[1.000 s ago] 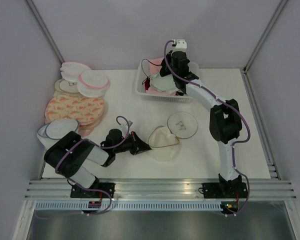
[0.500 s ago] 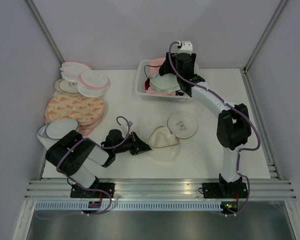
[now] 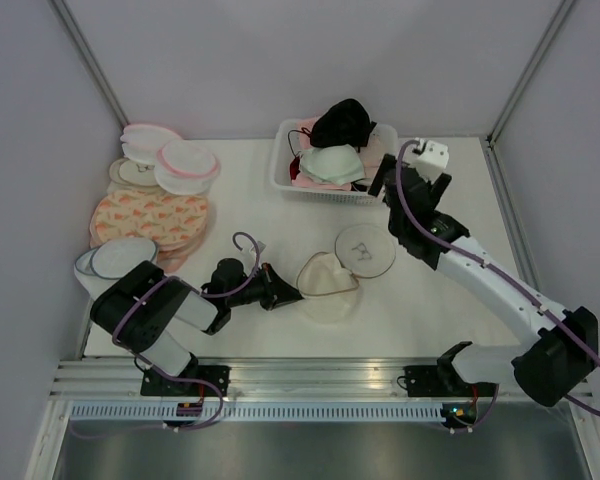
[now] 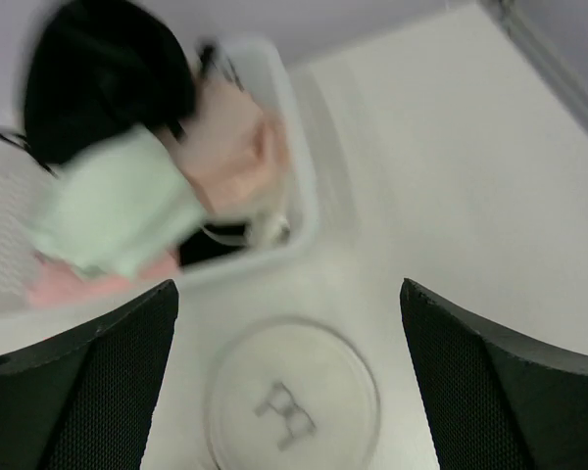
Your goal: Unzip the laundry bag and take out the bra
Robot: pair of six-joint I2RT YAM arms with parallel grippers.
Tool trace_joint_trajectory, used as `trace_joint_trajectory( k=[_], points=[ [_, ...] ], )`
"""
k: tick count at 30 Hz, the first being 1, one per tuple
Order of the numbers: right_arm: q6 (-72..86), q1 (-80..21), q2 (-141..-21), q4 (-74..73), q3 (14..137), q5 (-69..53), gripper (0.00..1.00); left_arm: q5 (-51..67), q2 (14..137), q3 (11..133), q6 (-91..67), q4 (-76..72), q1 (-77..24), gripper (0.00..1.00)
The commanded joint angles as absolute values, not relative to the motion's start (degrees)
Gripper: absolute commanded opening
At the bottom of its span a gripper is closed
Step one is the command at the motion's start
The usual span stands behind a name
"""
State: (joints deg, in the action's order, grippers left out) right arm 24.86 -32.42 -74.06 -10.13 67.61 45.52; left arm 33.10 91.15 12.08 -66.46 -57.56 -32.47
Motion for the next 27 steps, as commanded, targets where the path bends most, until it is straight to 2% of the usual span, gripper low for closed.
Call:
trace_joint_trajectory(
  k=[1, 9, 20, 23, 26, 27],
  points=[
    [40.64, -32.87, -72.08, -24.42, 54.54, 46.59, 0.98, 33.40, 89.48, 13.53, -66.36, -59.94, -32.08, 0.02],
    [47.81, -33.40, -68.29, -20.67, 35.18, 41.93, 0.98, 33.40, 88.95, 15.64, -65.83, -57.57, -32.08, 0.02],
    [45.61, -33.40, -76.54, -4.14, 30.85, 35.60, 0.95, 33.05, 88.68, 17.23, -65.48, -56.51, -32.08, 0.02],
    [46.49, -33.31, -80.40, -3.87, 32.07, 36.82, 0.90, 33.05, 88.77, 17.05, -65.48, -56.69, -32.08, 0.02],
    [47.72, -32.96, -83.75, -5.27, 33.48, 38.05, 0.76, 32.96, 88.33, 16.79, -65.39, -56.60, -32.08, 0.02],
    [48.33, -32.96, -84.28, -5.45, 33.57, 38.23, 0.67, 32.87, 88.16, 16.79, -65.39, -56.43, -31.99, 0.02]
  ],
)
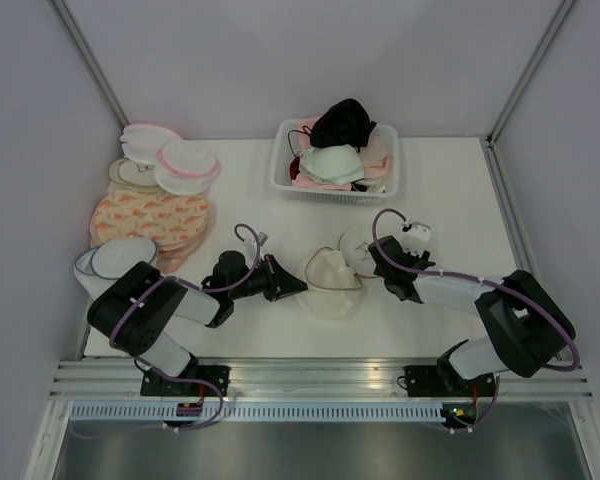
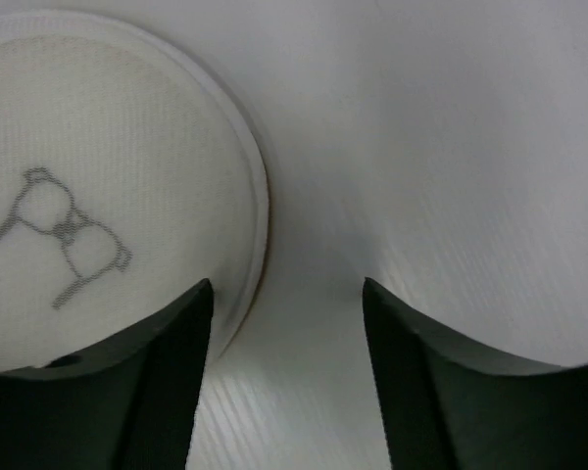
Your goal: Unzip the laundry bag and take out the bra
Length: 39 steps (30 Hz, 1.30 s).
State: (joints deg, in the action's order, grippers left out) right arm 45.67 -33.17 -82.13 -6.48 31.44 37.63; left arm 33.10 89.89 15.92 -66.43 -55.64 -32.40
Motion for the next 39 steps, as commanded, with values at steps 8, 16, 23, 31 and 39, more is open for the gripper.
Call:
trace_joint_trajectory(
  k=[8, 16, 23, 31, 39],
  points=[
    [49.04, -32.96, -83.41, -6.76, 32.70, 39.90, 0.00, 32.87, 87.45, 16.79, -64.86, -55.55, -31.82, 0.02],
    [44.48, -33.57, -67.28, -10.19, 30.24, 37.89, 0.00, 33.22, 88.85, 18.19, -64.86, -55.55, -31.73, 0.02],
    [37.36, -37.87, -52.92, -13.71, 30.67, 33.92, 0.00, 34.10, 89.47, 23.54, -65.13, -53.62, -31.73, 0.02],
    [28.23, -48.32, -51.41, -15.73, 34.53, 35.15, 0.00, 35.77, 93.42, 31.90, -64.95, -50.62, -31.73, 0.02],
    [21.01, -59.93, -58.35, -11.44, 37.44, 39.64, 0.00, 36.12, 97.56, 30.50, -67.23, -55.63, -31.64, 0.02]
  ],
)
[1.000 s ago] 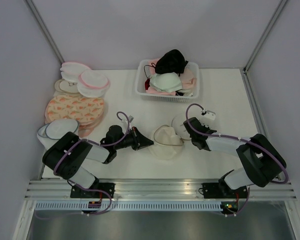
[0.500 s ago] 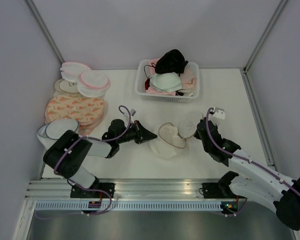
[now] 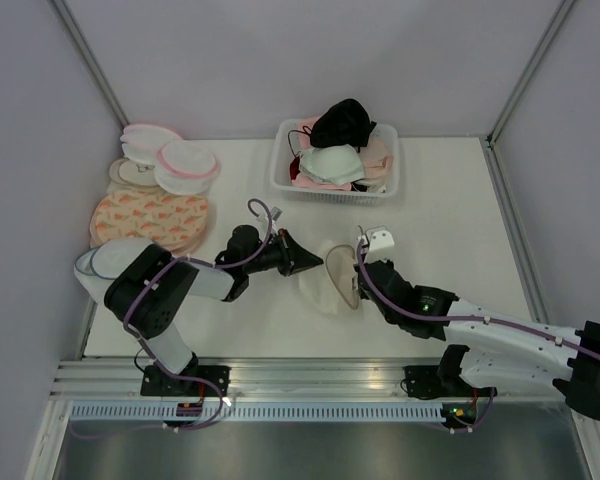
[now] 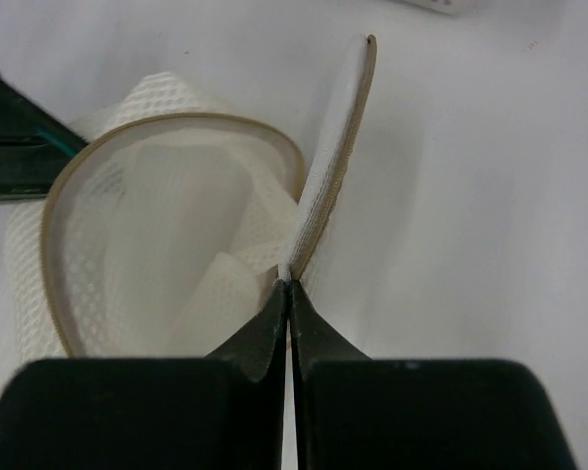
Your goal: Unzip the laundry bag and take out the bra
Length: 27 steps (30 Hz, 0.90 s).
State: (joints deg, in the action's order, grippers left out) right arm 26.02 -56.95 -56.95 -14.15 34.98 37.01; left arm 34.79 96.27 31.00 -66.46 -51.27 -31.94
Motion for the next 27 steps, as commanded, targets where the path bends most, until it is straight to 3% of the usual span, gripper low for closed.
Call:
trace_joint_trajectory(
  k=[1, 6, 11, 14, 19, 21, 27],
  points=[
    [20.57, -61.42, -58.97, -10.99, 38.05, 39.73, 0.00, 36.04, 97.73, 29.80, -67.32, -55.90, -31.64, 0.02],
    [13.55, -65.30, -64.15, -9.76, 41.04, 39.55, 0.00, 35.25, 99.31, 29.09, -66.97, -56.34, -30.76, 0.02],
    [7.57, -68.90, -68.81, -9.75, 45.26, 39.99, 0.01, 35.24, 99.58, 29.62, -65.92, -54.32, -28.22, 0.10],
    [5.36, -69.96, -72.94, -11.51, 47.81, 39.90, 0.00, 35.59, 99.49, 29.53, -65.83, -53.62, -26.64, 0.22],
    [4.22, -72.24, -77.86, -12.39, 48.69, 40.78, 0.00, 32.88, 95.72, 27.16, -64.17, -47.48, -24.61, 0.63],
    [3.96, -72.86, -78.75, -11.70, 48.34, 40.96, 0.00, 29.98, 91.60, 26.81, -61.88, -40.81, -24.17, 0.75],
    [0.53, -76.54, -80.07, -6.95, 46.32, 38.32, 0.00, 23.39, 79.38, 25.32, -59.33, -27.80, -23.99, 0.83]
  ],
)
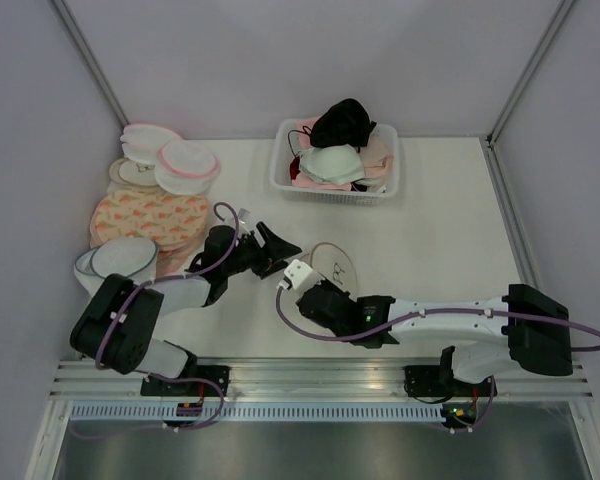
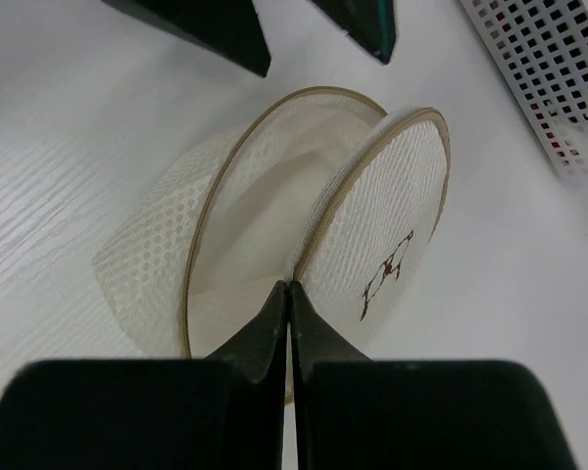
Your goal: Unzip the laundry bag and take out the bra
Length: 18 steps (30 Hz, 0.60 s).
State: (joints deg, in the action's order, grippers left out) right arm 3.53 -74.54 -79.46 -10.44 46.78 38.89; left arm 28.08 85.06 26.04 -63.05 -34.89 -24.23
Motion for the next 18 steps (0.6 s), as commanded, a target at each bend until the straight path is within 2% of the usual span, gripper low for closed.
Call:
trace_joint_trajectory(
  k=[1, 8, 10, 11, 12, 14, 15, 18],
  points=[
    [0.35, -76.99, -80.42, -6.25, 46.06, 36.32, 0.00, 22.07, 77.97, 25.05, -59.41, -26.47, -23.82, 0.83],
    [-1.67, -78.40, -80.60, -4.57, 44.74, 22.87, 0.00, 19.60, 67.42, 23.20, -59.41, -20.40, -23.82, 0.88],
    [-1.23, -78.66, -79.29, -4.57, 44.39, 23.20, 0.01, 20.65, 66.63, 23.38, -59.15, -18.99, -23.91, 0.88],
    [-1.14, -78.66, -78.49, -4.48, 43.95, 24.16, 0.07, 21.00, 66.53, 23.38, -59.06, -18.46, -23.82, 0.88],
    [-0.45, -78.92, -77.44, -4.22, 43.68, 25.30, 0.45, 21.27, 65.84, 23.38, -58.89, -17.76, -23.91, 0.88],
    [-0.09, -79.01, -72.81, -4.04, 43.24, 27.50, 0.71, 21.18, 64.69, 23.38, -58.10, -15.21, -23.82, 0.88],
    [0.43, -79.10, -70.86, -3.87, 42.55, 29.25, 0.95, 20.92, 63.82, 23.20, -57.75, -13.99, -23.91, 0.88],
    [2.72, -79.01, -62.60, -4.22, 41.93, 32.41, 0.98, 19.16, 59.69, 23.12, -55.82, -9.42, -23.82, 0.88]
  ],
)
